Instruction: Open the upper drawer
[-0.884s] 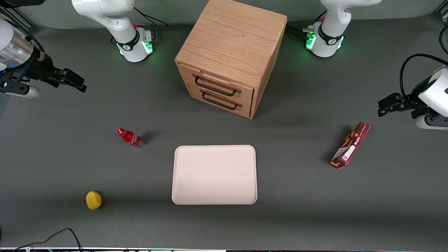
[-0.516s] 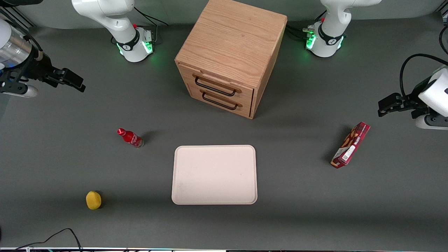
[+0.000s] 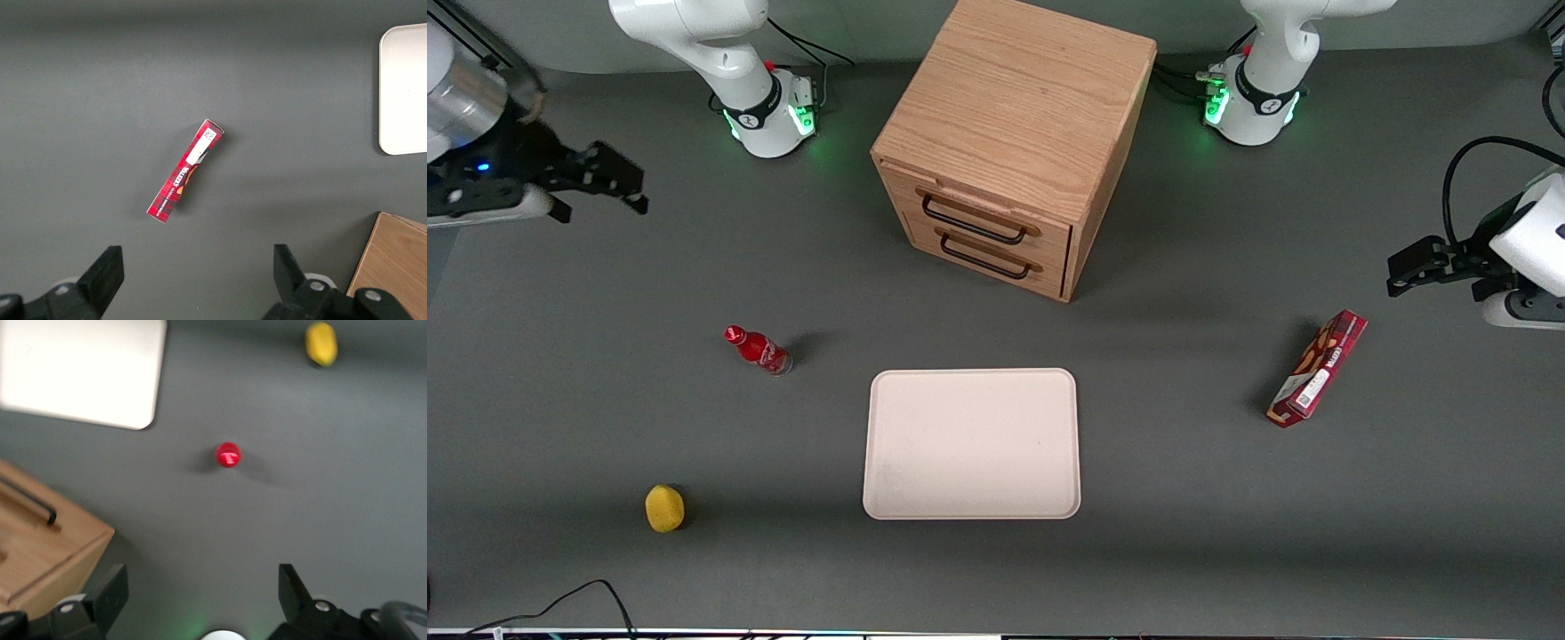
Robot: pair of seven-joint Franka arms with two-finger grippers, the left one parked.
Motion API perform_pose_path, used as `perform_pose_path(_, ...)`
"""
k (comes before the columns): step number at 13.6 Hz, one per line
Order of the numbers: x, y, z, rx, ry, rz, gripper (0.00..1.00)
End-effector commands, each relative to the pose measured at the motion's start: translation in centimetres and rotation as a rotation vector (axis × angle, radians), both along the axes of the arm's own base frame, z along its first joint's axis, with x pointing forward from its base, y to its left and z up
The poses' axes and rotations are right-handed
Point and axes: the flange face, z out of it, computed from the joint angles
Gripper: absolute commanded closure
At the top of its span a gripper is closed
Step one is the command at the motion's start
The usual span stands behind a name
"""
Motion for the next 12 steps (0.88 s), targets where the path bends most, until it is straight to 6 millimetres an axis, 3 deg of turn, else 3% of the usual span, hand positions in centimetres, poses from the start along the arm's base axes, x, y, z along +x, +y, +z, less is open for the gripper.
perform_pose_path(1,0.9,7.5,-1.1,0.029,0.022,0.218,0.0)
perform_pose_path(3,-0.4,15.0,-3.1,0.037,0.06,0.363,0.0)
perform_pose_path(5,-1.1,20.4,-5.9,0.103,0.12,0.456,0.0)
perform_pose_path(9,-0.7,27.6,-12.9,0.252,0.212,0.552,0.0)
perform_pose_path(12,0.9,31.0,-19.5,0.344,0.248,0.56,0.0)
